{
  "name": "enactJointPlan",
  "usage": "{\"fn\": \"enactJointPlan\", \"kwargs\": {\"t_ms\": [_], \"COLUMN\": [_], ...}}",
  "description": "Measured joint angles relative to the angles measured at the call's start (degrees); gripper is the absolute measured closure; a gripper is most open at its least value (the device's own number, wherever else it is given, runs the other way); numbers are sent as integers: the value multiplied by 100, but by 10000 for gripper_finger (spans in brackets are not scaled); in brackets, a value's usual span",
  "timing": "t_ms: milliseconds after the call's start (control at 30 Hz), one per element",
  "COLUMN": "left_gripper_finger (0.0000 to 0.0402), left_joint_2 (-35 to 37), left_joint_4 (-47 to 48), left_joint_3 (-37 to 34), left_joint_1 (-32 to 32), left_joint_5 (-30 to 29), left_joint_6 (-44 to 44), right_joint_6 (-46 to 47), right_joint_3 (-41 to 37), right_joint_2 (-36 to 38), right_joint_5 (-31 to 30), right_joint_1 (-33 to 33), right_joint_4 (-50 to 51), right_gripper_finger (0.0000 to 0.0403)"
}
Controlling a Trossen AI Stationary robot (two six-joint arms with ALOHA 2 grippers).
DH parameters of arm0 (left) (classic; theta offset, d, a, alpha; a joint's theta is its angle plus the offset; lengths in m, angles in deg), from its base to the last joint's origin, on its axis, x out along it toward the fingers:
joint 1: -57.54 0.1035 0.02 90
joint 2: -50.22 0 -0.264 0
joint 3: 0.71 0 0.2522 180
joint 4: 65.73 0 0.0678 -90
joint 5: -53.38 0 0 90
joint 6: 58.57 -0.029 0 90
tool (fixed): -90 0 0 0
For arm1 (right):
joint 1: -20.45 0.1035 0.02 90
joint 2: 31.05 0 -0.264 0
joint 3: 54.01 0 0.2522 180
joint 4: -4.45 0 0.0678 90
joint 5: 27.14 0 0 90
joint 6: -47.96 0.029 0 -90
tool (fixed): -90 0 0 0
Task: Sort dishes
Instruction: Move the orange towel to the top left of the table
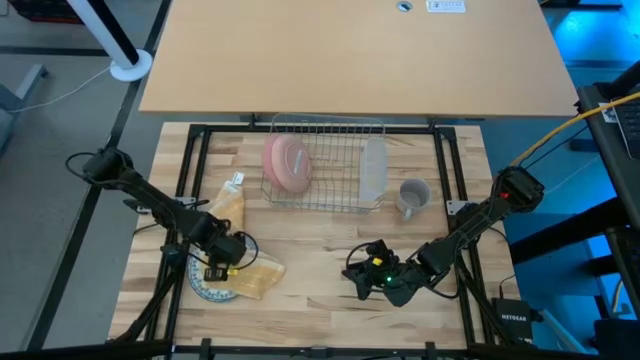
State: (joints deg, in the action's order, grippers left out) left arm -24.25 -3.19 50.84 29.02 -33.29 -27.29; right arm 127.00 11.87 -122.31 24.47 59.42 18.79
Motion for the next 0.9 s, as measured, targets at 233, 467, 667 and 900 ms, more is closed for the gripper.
{"fn": "enactJointPlan", "kwargs": {"t_ms": [233,467,667,900], "left_gripper_finger": [396,399,400,400], "left_joint_2": [13,23,33,35], "left_joint_4": [1915,3187,3718,3294], "left_joint_3": [714,1266,1303,838], "left_joint_1": [9,25,308,898], "left_joint_5": [-688,-2044,-3275,-3979], "left_joint_6": [4,545,1499,1502], "right_joint_6": [-1,-3,-3,-5], "right_joint_3": [0,0,0,0], "right_joint_2": [0,0,0,0], "right_joint_5": [1,1,1,1], "right_joint_1": [-1,-1,-1,-1], "right_joint_4": [0,-5,-3,-6], "right_gripper_finger": [249,249,249,249]}}
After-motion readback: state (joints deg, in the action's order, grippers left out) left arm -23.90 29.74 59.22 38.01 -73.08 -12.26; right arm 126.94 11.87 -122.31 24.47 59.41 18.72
